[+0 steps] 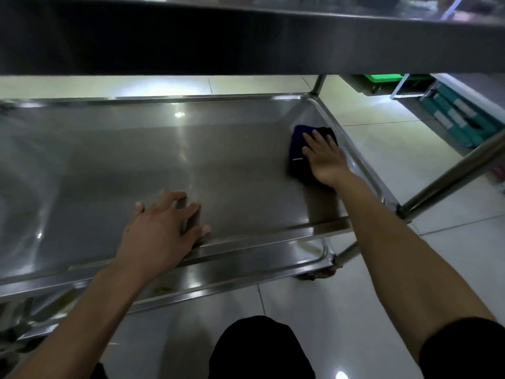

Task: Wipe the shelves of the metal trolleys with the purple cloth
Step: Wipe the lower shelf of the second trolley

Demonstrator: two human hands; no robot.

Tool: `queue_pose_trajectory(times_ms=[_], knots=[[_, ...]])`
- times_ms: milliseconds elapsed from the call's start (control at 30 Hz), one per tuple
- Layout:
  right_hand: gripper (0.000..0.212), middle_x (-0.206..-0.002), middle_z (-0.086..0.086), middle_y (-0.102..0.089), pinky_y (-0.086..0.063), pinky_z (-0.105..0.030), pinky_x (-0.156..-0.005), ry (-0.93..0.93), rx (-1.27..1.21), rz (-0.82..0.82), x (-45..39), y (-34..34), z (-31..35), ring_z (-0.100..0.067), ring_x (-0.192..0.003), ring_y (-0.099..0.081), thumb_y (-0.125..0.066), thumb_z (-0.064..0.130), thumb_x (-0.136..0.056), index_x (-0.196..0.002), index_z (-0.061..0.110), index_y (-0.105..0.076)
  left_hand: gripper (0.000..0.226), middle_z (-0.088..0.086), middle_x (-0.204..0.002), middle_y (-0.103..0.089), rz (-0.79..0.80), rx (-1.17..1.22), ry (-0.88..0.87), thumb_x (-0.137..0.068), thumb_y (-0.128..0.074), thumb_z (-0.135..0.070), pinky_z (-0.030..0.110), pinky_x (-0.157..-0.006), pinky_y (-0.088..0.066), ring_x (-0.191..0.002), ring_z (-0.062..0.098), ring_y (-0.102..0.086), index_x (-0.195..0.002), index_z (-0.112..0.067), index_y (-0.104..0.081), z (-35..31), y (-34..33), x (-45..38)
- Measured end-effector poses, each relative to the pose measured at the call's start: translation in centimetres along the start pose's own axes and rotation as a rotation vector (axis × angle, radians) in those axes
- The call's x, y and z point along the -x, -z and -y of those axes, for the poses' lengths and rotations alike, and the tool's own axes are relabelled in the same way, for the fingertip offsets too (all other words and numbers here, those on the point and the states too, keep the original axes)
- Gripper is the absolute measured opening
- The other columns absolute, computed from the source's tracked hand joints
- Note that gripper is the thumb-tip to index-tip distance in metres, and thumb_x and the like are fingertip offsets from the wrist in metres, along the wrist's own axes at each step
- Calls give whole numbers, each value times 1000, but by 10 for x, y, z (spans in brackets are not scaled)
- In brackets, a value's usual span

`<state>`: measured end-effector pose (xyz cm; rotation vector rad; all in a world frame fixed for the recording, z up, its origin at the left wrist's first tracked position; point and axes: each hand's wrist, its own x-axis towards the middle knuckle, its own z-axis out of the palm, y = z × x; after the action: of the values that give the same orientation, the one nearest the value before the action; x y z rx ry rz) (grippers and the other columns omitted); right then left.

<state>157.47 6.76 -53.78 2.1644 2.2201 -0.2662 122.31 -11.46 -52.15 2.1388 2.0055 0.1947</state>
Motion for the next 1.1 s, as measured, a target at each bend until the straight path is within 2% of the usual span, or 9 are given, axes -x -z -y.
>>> queue_pose_trajectory(times_ms=[100,200,400,533,733,833,967,1033,1100], knots=[[52,-169,-2,5,-4,-49,-125,7,33,-13,2,6,-26,-26,-155,7,-23,28,-109,-159,17,-20,53,-8,-156,-33,37,-45,-24,-92,-48,-65,53,-114,-30,-139,29,-41,-139,-40,-52,-2,-2,-5],[53,-169,-1,6,-3,-51,-125,-40,-8,12,13,5,-28,-25,-155,8,-18,35,-109,-160,20,-17,55,-5,-156,-30,48,-89,-59,-94,-45,-64,52,-112,-30,-143,27,-37,-142,-38,-50,-4,-2,-7],[55,-169,5,1,-2,-53,-123,-44,-163,-34,74,-11,-16,-25,-155,5,-21,46,-107,-160,31,-16,52,-3,-152,-35,49,-105,-64,-93,-46,-64,51,-104,-36,-127,29,-51,-135,-35,-54,-9,2,-12],[54,-169,9,-3,-5,-50,-123,-25,-211,-44,119,-19,-1,-21,-155,4,-22,48,-107,-159,38,-15,49,0,-147,-39,39,-136,-81,-93,-45,-63,52,-99,-38,-126,25,-51,-130,-34,-56,-10,0,-18],[54,-168,13,-6,-5,-47,-124,-23,-244,-29,159,-18,30,-16,-155,4,-29,50,-105,-158,41,-21,49,0,-141,-42,37,-98,-80,-90,-47,-68,56,-100,-41,-119,28,-56,-122,-34,-61,-6,2,-24],[55,-168,12,-9,-2,-44,-123,-17,-236,-126,182,-32,52,-15,-155,2,-24,57,-104,-157,40,-23,50,1,-142,-43,6,-107,-104,-91,-46,-68,59,-99,-41,-126,26,-51,-125,-35,-59,-4,0,-23],[69,-168,11,-8,12,-41,-122,33,-261,-282,216,-63,84,-16,-154,8,-16,71,-98,-158,38,-22,53,2,-146,-41,12,-114,-121,-92,-43,-66,60,-102,-37,-134,27,-44,-132,-34,-54,-4,2,-21],[72,-168,8,-7,11,-47,-123,44,-237,-311,217,-72,89,-19,-154,10,-18,73,-98,-158,35,-21,53,3,-147,-42,11,-83,-150,-93,-41,-65,57,-104,-35,-135,29,-42,-132,-31,-56,1,3,-17],[72,-167,6,-8,8,-52,-123,38,-229,-318,211,-73,90,-21,-154,9,-21,72,-97,-158,34,-22,55,3,-145,-46,5,46,-149,-92,-39,-67,52,-107,-36,-132,29,-46,-125,-29,-62,9,7,-6]])
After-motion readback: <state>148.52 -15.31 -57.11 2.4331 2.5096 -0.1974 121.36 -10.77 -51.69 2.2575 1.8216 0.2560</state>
